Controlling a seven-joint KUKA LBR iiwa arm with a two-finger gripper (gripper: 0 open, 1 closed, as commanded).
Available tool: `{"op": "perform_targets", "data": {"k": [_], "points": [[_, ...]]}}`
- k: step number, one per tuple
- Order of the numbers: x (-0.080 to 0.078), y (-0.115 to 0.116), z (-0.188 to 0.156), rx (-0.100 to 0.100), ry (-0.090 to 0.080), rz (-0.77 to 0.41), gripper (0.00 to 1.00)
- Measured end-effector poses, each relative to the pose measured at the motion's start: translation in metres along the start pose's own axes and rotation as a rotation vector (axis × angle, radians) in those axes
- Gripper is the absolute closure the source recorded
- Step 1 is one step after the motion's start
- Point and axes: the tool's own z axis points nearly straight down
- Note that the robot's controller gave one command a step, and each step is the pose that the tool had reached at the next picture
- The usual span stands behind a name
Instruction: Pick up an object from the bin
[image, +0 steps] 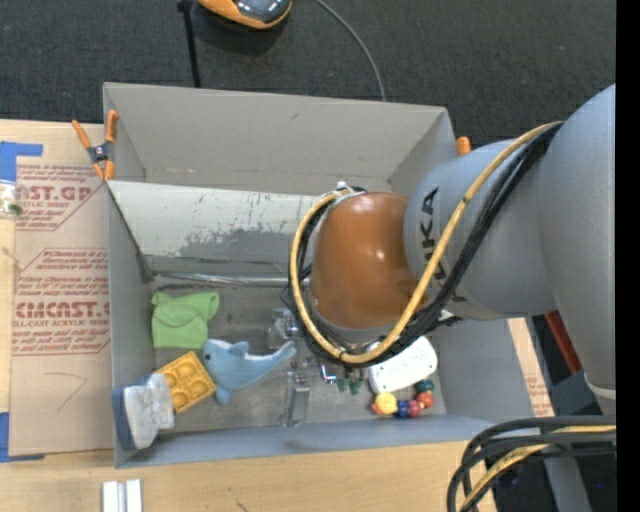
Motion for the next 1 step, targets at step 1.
{"op": "perform_targets", "data": {"k": [1], "points": [[-0.0018, -0.0006, -0.0044, -0.001, -0.008, 0.002, 0.00]]}}
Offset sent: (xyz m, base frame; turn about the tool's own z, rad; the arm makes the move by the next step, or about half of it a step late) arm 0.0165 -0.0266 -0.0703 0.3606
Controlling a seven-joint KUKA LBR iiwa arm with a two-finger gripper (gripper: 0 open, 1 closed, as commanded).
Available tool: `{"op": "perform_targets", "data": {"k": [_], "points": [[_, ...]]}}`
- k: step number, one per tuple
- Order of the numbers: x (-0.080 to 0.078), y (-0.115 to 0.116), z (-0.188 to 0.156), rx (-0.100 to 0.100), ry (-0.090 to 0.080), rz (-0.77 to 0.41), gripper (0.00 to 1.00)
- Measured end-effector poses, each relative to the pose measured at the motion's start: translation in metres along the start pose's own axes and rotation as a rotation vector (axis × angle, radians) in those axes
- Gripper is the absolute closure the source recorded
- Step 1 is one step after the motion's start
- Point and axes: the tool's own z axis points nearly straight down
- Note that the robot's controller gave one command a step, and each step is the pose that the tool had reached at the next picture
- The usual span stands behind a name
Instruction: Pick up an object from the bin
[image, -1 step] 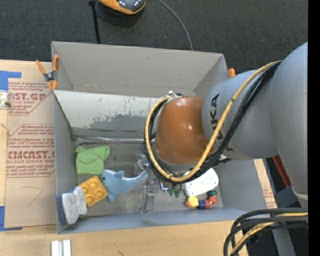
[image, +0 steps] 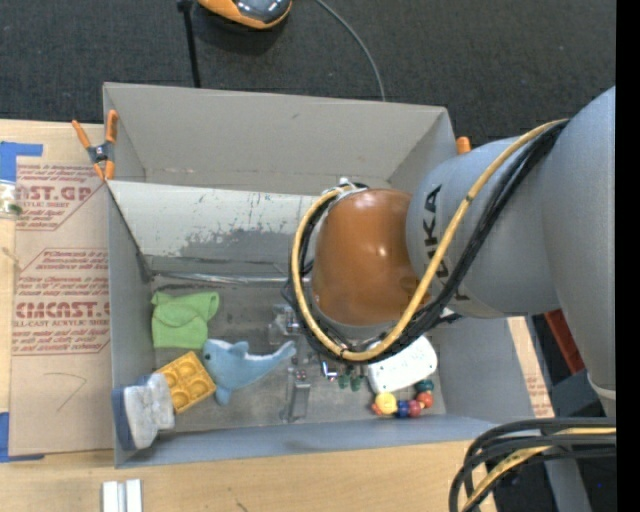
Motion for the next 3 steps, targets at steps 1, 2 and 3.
{"op": "perform_targets", "data": {"k": [1, 2, 3], "points": [[-0.010, -0.012, 0.036, -0.002, -0.004, 0.192, 0.00], [-0.016, -0.021, 0.068, 0.002, 0.007, 0.306, 0.00], [-0.023, -0.015, 0.073, 0.001, 0.000, 0.013, 0.00]]}}
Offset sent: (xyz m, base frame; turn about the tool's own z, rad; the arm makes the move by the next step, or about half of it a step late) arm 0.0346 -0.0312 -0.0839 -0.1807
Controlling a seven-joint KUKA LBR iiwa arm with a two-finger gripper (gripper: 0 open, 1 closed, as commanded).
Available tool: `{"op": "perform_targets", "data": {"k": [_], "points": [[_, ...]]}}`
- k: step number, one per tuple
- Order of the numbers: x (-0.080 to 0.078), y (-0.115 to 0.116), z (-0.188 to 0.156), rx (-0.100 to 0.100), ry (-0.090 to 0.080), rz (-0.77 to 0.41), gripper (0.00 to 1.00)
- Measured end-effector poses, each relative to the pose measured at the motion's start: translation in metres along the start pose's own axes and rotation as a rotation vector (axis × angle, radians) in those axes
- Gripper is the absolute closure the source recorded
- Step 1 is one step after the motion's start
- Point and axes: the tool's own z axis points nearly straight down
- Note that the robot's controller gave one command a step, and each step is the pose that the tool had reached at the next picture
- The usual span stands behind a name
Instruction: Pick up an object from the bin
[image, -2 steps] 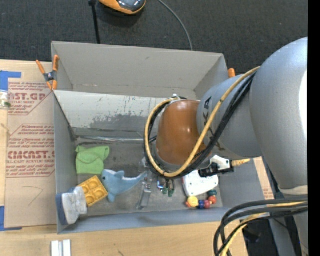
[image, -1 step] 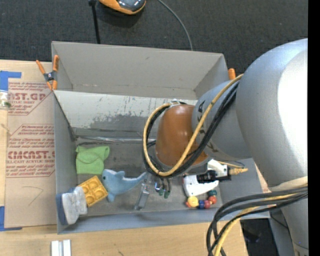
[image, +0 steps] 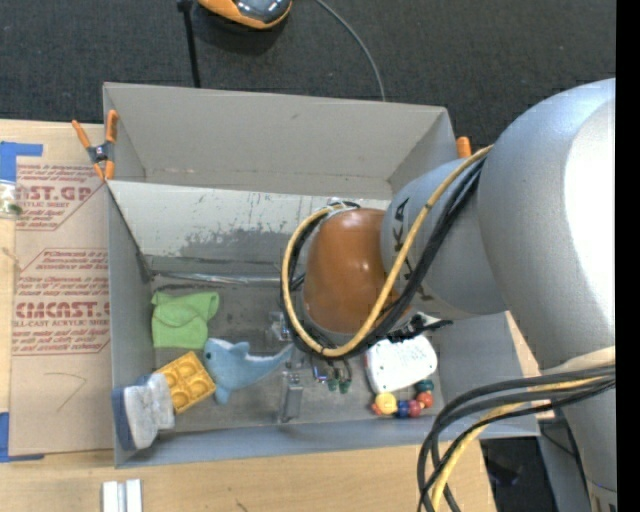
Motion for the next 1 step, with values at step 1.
{"op": "perform_targets", "data": {"k": [1], "points": [[0.0140, 0.0346, 0.0113, 0.001, 0.009, 0.282, 1.00]]}}
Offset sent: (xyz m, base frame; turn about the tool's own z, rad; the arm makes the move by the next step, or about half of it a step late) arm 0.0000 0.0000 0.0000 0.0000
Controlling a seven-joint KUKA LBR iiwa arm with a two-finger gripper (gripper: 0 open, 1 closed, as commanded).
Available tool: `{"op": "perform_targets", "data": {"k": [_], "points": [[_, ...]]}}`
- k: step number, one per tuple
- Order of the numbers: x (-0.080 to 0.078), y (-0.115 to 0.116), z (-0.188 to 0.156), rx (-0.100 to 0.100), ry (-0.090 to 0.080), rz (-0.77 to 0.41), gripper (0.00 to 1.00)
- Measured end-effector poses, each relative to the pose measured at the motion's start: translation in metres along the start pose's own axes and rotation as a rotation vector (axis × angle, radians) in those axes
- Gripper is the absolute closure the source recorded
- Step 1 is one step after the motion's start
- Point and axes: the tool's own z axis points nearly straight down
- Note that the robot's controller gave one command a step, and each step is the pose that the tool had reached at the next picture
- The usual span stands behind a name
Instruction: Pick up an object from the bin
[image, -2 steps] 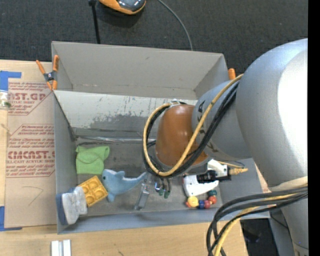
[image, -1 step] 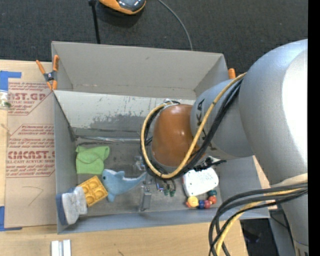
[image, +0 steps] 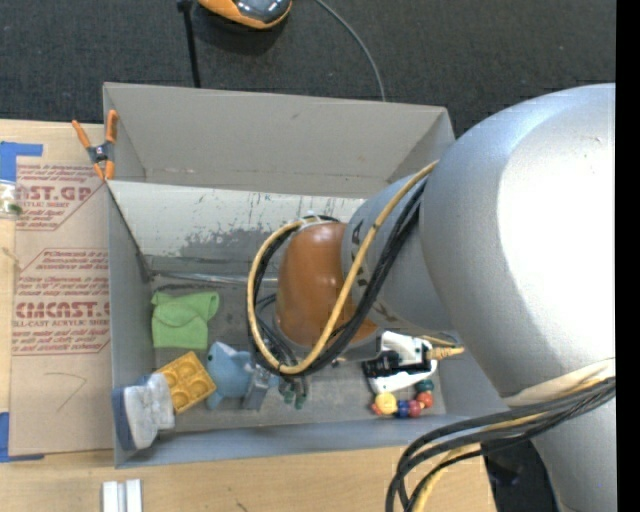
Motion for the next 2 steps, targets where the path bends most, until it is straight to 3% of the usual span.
{"op": "perform_targets", "data": {"k": [1, 2], "points": [[0.000, 0.000, 0.000, 0.000, 0.000, 0.000, 1.00], [0.005, -0.008, -0.158, -0.002, -0.004, -0.098, 1.00]]}}
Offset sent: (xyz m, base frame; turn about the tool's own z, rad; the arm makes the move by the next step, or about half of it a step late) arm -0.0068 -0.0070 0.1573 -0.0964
